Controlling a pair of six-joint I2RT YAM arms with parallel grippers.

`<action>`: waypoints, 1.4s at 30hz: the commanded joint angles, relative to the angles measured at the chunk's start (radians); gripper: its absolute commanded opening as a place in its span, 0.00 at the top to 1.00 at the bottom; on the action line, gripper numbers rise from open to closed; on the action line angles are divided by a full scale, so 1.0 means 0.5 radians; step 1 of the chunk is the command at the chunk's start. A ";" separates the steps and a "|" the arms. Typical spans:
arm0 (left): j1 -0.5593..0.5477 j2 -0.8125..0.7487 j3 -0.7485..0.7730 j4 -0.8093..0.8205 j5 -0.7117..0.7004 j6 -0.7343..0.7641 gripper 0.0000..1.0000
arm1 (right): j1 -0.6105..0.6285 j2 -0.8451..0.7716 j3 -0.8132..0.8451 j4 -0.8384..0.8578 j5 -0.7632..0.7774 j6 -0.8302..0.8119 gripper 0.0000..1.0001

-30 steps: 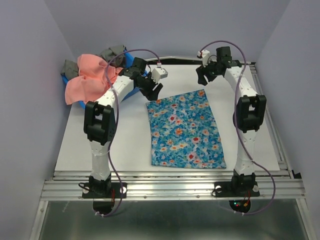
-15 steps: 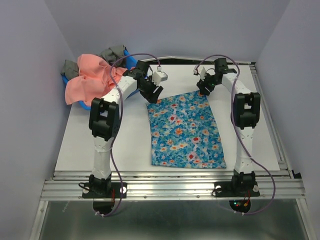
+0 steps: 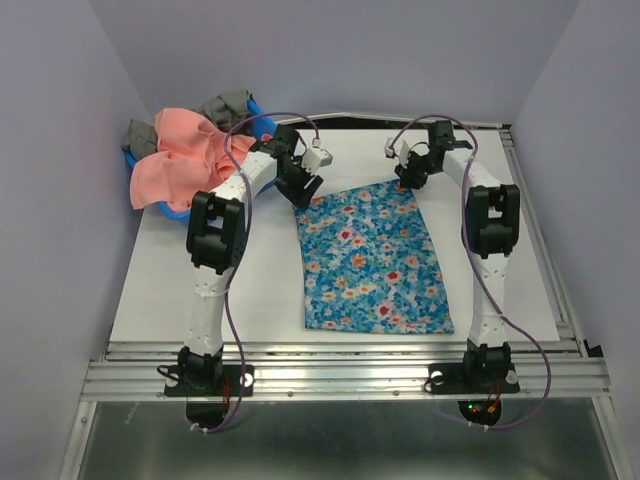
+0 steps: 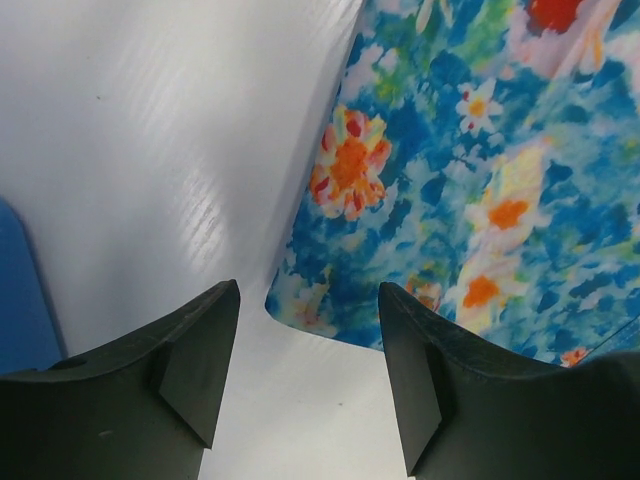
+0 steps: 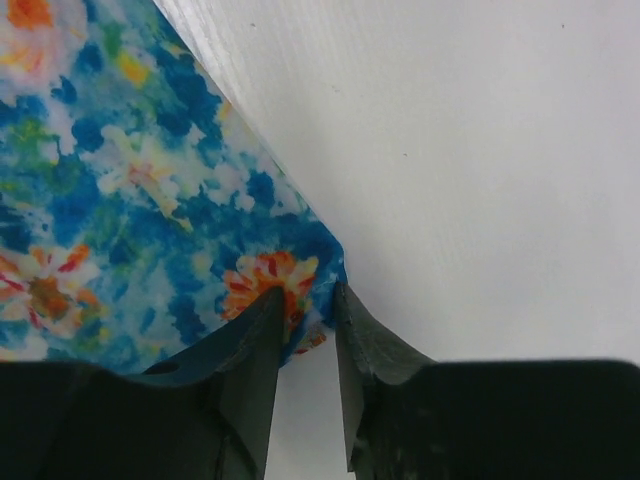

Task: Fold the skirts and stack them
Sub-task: Fold the skirt

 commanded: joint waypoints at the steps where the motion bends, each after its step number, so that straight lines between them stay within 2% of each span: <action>1: 0.009 0.018 0.077 -0.118 -0.044 0.084 0.32 | -0.001 -0.053 -0.128 -0.130 0.032 -0.150 0.71; 4: 0.009 0.061 0.080 -0.112 -0.084 0.093 0.36 | 0.017 -0.099 -0.195 -0.127 0.035 -0.165 0.85; 5: 0.009 0.080 0.080 -0.100 -0.090 0.093 0.38 | 0.017 -0.109 -0.207 -0.118 0.035 -0.165 0.93; 7: 0.003 0.107 0.093 -0.094 -0.117 0.105 0.43 | 0.017 -0.139 -0.250 -0.100 0.047 -0.159 0.98; 13: 0.000 0.129 0.139 -0.026 -0.179 0.130 0.83 | 0.017 -0.201 -0.254 0.056 0.106 0.140 0.99; 14: 0.000 0.108 0.114 0.007 -0.188 0.121 0.96 | 0.017 -0.210 -0.220 0.084 0.127 0.220 0.99; 15: 0.000 0.068 0.105 0.081 -0.225 0.108 1.00 | -0.001 -0.219 -0.199 0.184 0.155 0.312 0.99; 19: 0.000 0.028 0.157 0.170 -0.302 0.062 1.00 | -0.071 -0.186 0.034 0.317 0.256 0.604 0.99; 22: 0.006 0.003 0.228 0.213 -0.342 0.044 1.00 | -0.118 -0.170 0.237 0.324 0.265 0.693 0.99; 27: 0.006 -0.119 0.176 0.327 -0.382 0.050 1.00 | -0.118 -0.329 0.173 0.333 0.213 0.694 0.99; 34: 0.003 -0.401 -0.128 0.437 -0.342 0.074 1.00 | -0.118 -0.814 -0.443 0.363 0.112 0.562 0.99; 38: -0.006 -0.735 -0.529 0.538 -0.265 0.093 1.00 | -0.118 -1.218 -0.948 0.373 0.100 0.485 0.99; 42: -0.052 -1.021 -0.867 0.502 -0.118 0.178 1.00 | -0.118 -1.501 -1.262 0.351 0.127 0.418 0.99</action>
